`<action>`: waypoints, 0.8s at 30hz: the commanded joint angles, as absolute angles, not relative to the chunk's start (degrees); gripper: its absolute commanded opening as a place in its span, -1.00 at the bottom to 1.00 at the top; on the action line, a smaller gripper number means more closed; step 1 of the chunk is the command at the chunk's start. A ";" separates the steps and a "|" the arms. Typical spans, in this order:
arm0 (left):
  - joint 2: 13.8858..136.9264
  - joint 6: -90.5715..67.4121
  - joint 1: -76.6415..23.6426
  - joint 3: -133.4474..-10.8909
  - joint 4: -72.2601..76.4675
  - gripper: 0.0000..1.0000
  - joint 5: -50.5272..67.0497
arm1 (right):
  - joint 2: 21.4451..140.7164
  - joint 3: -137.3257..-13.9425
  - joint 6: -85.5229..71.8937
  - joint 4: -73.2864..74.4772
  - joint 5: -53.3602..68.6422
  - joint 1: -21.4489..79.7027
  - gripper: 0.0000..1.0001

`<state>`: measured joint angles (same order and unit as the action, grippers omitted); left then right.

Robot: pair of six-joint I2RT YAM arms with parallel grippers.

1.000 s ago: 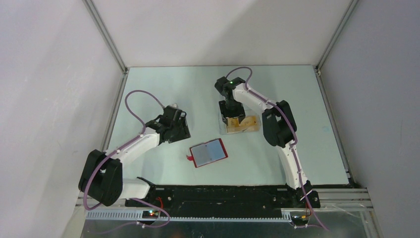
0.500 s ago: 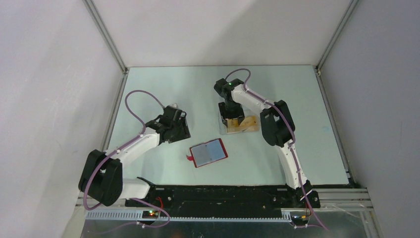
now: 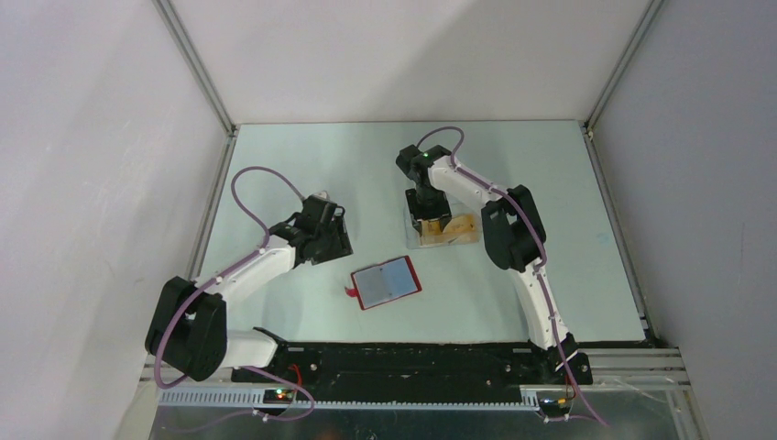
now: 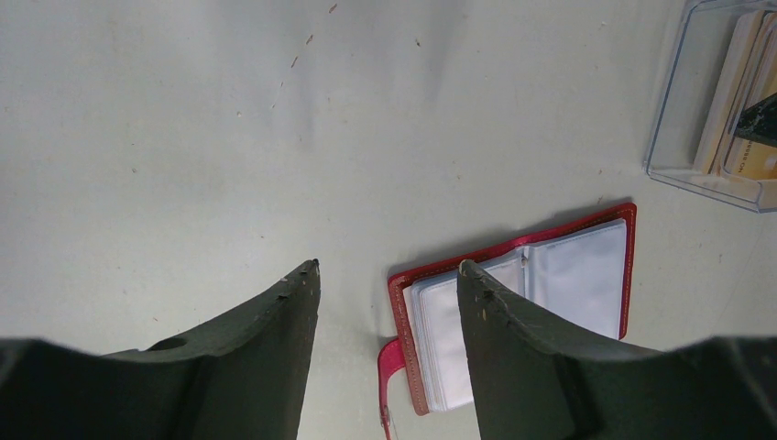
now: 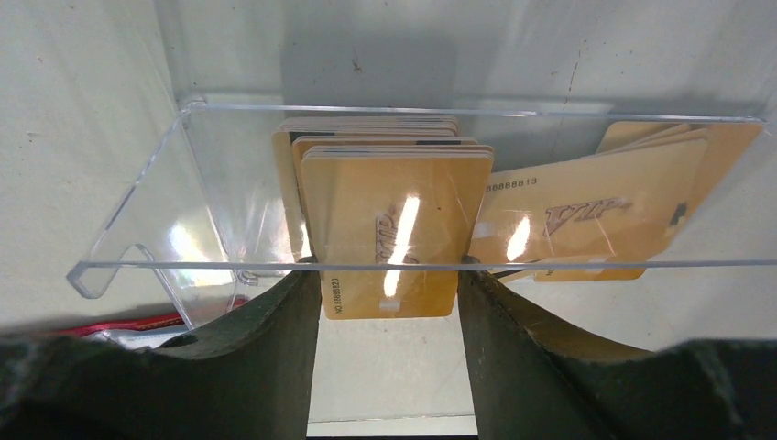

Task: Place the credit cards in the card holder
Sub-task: Pick up the credit card from the storage box.

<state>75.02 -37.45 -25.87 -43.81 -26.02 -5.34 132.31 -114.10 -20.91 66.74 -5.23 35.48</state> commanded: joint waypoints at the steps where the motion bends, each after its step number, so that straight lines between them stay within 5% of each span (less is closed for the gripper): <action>1: 75.28 -36.56 -26.13 -43.67 -25.18 0.24 -5.38 | 129.64 -114.83 -20.78 67.58 -6.28 35.71 0.04; 24: 76.26 -36.47 -27.46 -46.13 -25.16 0.24 -4.76 | 125.79 -114.28 -20.11 68.30 -4.91 33.84 0.08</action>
